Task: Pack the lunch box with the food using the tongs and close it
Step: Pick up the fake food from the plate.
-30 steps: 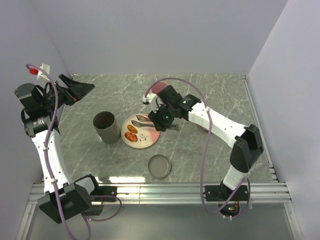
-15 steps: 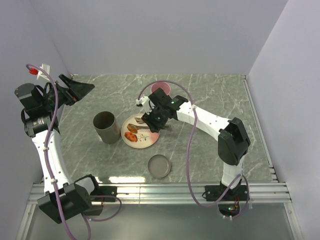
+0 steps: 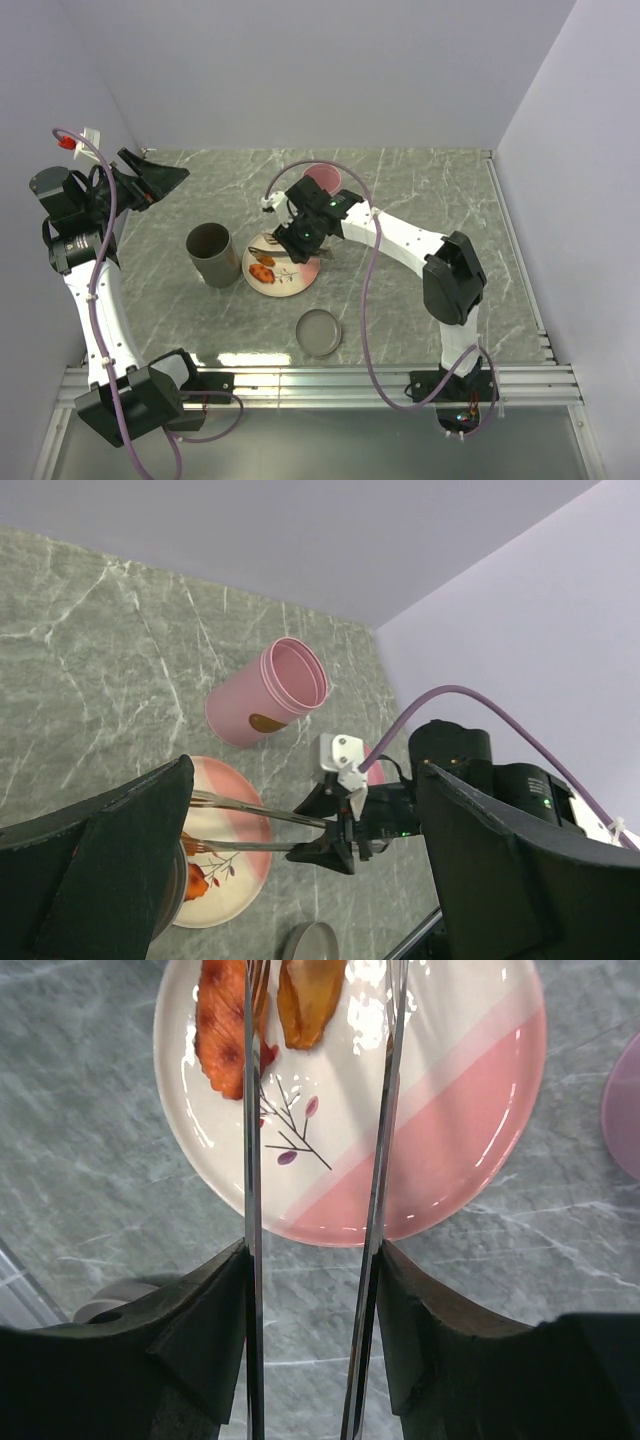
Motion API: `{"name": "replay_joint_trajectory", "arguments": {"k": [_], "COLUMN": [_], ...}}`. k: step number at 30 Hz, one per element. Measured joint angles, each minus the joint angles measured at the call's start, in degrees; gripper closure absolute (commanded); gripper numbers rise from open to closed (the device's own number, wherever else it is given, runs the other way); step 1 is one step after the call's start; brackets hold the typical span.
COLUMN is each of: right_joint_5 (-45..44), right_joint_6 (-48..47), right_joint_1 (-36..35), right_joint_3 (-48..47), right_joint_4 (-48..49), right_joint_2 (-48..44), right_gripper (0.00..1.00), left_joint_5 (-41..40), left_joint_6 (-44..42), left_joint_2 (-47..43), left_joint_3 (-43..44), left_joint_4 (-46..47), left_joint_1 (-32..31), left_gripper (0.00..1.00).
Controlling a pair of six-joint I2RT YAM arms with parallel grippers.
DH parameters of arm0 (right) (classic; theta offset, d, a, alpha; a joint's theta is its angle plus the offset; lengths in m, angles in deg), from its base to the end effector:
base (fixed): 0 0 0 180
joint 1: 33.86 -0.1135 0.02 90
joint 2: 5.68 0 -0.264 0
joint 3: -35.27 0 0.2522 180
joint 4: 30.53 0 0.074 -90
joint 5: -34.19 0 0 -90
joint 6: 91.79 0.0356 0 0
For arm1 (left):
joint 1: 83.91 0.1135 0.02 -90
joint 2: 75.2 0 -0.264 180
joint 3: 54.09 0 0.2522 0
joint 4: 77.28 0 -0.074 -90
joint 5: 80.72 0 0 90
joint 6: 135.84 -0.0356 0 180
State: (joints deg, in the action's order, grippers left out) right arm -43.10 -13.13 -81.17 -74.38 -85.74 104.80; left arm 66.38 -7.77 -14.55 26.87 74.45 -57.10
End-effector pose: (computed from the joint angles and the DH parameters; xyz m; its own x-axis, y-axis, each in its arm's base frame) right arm 0.2826 0.3179 0.2670 -0.3940 -0.7100 -0.5836 -0.8953 0.4401 0.0691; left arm 0.2094 0.0724 0.4182 -0.4039 -0.5794 -0.7080 0.3152 0.6384 -0.7022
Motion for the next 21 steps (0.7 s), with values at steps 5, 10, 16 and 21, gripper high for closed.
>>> {"name": "replay_joint_trajectory", "arguments": {"k": [5, 10, 16, 21], "right_joint_5": [-1.14, -2.62, -4.50, -5.20], "right_joint_6": [-0.02, -0.11, -0.90, -1.57], "right_joint_1": [-0.72, -1.18, -1.20, -1.20], "right_joint_3": [-0.15, -0.15, 0.04, 2.14], "right_joint_4": [-0.13, -0.13, -0.11, -0.22], "right_joint_2": [2.34, 2.93, 2.89, 2.45], "right_gripper": [0.43, 0.43, 0.43, 0.44], "left_joint_5": [0.00, 0.00, -0.02, -0.02], "left_joint_6": [-0.66, -1.05, -1.03, -1.01], "left_joint_2": [0.07, 0.20, 0.48, 0.59], "left_joint_3": [0.00, 0.00, 0.00, 0.00], "left_joint_4": [-0.20, -0.46, -0.42, -0.39], "left_joint_1": [0.00, 0.00, 0.00, 0.00], "left_gripper": [0.01, 0.00, 0.01, 0.01]}}
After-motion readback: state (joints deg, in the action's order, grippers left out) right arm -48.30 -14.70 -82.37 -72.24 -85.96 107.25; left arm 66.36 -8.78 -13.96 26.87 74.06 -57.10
